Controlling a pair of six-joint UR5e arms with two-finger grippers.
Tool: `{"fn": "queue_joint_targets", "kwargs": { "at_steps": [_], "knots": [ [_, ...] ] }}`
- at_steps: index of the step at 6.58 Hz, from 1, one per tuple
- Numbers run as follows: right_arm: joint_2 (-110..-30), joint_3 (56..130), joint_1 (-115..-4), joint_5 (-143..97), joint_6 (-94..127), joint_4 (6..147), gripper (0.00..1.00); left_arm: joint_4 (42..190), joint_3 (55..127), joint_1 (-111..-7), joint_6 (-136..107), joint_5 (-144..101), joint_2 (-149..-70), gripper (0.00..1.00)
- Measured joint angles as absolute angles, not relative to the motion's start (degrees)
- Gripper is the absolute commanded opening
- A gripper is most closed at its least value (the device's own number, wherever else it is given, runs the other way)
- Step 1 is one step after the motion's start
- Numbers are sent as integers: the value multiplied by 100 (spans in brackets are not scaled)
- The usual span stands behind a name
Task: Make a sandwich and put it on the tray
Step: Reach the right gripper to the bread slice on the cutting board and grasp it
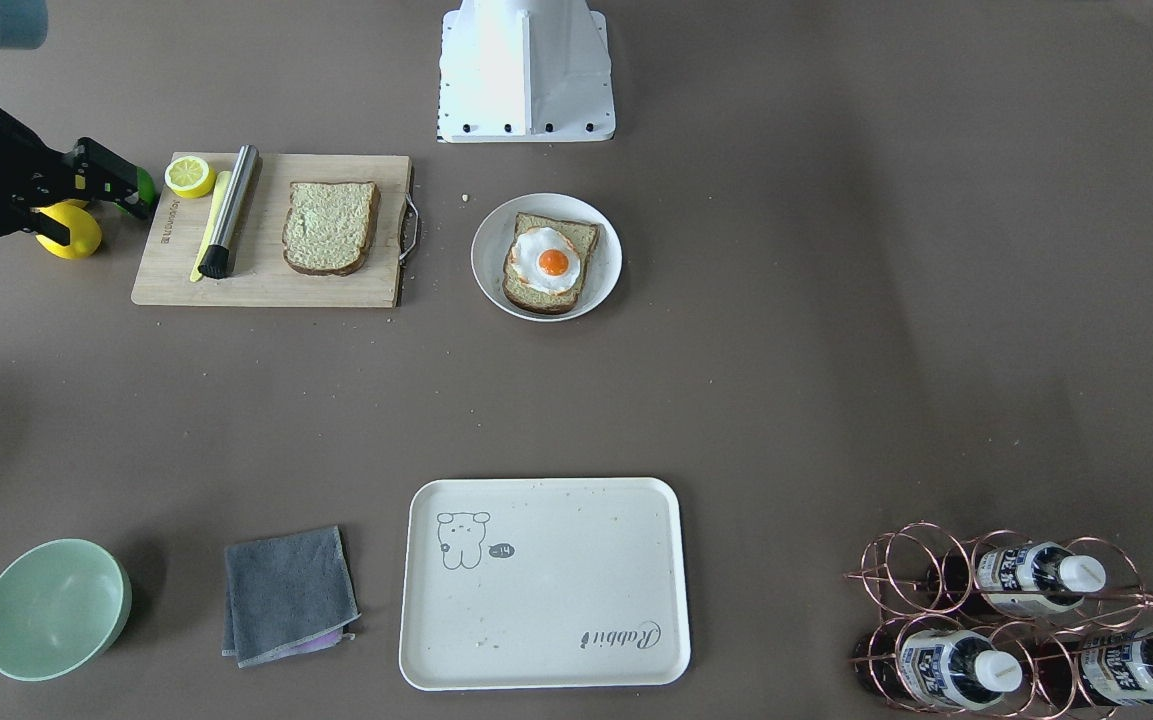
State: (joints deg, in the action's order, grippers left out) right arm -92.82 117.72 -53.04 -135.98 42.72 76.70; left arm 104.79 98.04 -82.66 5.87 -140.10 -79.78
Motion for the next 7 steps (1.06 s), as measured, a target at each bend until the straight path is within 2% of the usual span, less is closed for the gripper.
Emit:
{"fn": "queue_joint_targets", "kwargs": {
  "at_steps": [4, 7],
  "knots": [
    [-9337, 11707, -3682, -12465, 6772, 6272, 99, 10472, 9770, -8270, 552, -13995, -7929, 98],
    [-9448, 11352, -3203, -12080, 7293, 5477, 92, 10468, 9722, -8270, 527, -13978, -7920, 98]
  ]
}}
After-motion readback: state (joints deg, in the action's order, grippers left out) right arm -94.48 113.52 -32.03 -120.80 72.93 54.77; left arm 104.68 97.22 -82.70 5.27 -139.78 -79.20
